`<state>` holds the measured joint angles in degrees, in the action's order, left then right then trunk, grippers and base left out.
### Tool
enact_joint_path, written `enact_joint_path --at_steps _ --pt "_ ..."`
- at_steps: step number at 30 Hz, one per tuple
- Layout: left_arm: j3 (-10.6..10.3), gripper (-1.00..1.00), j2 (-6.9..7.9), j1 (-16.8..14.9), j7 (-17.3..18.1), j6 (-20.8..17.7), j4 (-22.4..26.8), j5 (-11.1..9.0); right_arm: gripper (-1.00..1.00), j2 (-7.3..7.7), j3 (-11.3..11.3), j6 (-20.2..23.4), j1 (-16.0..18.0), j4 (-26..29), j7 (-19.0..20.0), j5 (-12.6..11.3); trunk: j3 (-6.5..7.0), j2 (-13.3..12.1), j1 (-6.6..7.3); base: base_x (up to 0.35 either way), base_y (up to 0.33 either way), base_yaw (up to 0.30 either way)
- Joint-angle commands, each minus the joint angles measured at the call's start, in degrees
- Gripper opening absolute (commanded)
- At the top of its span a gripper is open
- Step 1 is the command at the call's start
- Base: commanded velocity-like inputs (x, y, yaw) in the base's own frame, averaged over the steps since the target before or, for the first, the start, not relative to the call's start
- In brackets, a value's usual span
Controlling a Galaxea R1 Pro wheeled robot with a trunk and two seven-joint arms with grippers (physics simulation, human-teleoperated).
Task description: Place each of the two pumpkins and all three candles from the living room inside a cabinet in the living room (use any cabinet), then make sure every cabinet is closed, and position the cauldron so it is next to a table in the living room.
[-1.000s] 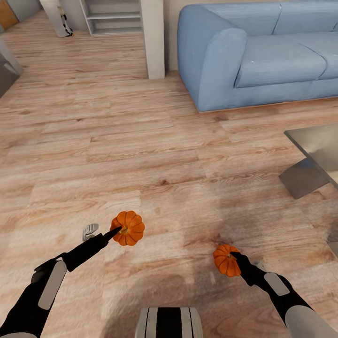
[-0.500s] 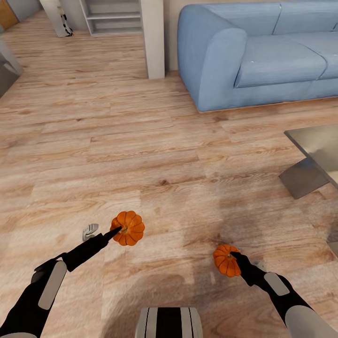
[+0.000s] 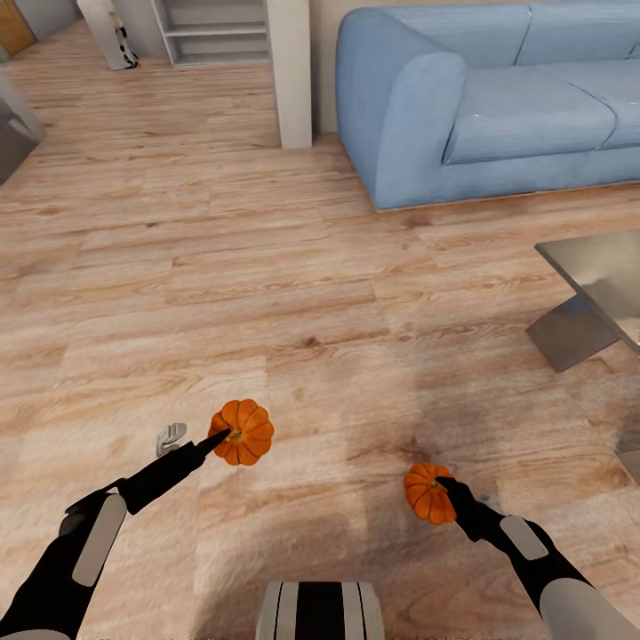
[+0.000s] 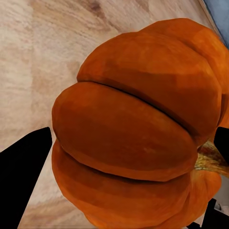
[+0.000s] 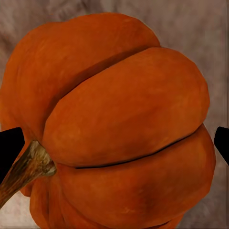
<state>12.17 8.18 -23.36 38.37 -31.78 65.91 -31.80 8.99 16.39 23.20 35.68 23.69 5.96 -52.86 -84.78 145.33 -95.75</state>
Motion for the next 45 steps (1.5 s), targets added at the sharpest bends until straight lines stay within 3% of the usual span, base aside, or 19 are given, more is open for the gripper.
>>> enact_joint_path --at_steps 1,12,25,32,45 --pt "0.0 -1.00 0.00 0.0 0.0 -0.4 0.0 -0.3 -1.00 -0.03 0.3 0.4 0.0 0.0 0.0 0.4 -0.04 0.0 0.01 -0.035 0.000 0.000" --pt "0.0 -1.00 0.00 0.0 0.1 -0.5 0.0 -0.4 -1.00 -0.03 0.3 0.4 0.0 0.0 0.0 0.4 -0.04 0.0 0.01 -0.008 0.000 0.000" --pt "0.0 -1.00 0.00 0.0 -0.2 -0.6 0.0 -0.3 -1.00 -0.10 0.3 0.3 0.0 0.2 0.5 0.4 2.84 -0.2 0.35 0.000 0.000 0.000" --pt "0.0 -1.00 0.08 0.0 -0.3 -0.7 0.0 -0.1 -1.00 0.00 0.4 0.2 -0.1 1.0 6.7 0.4 4.40 -0.3 0.53 0.000 0.000 0.000" --pt "0.0 -1.00 0.05 0.0 -0.4 -0.8 0.0 0.0 -1.00 -0.27 0.2 0.3 -0.3 4.7 8.8 0.3 7.28 -0.4 0.86 0.000 0.000 0.000"
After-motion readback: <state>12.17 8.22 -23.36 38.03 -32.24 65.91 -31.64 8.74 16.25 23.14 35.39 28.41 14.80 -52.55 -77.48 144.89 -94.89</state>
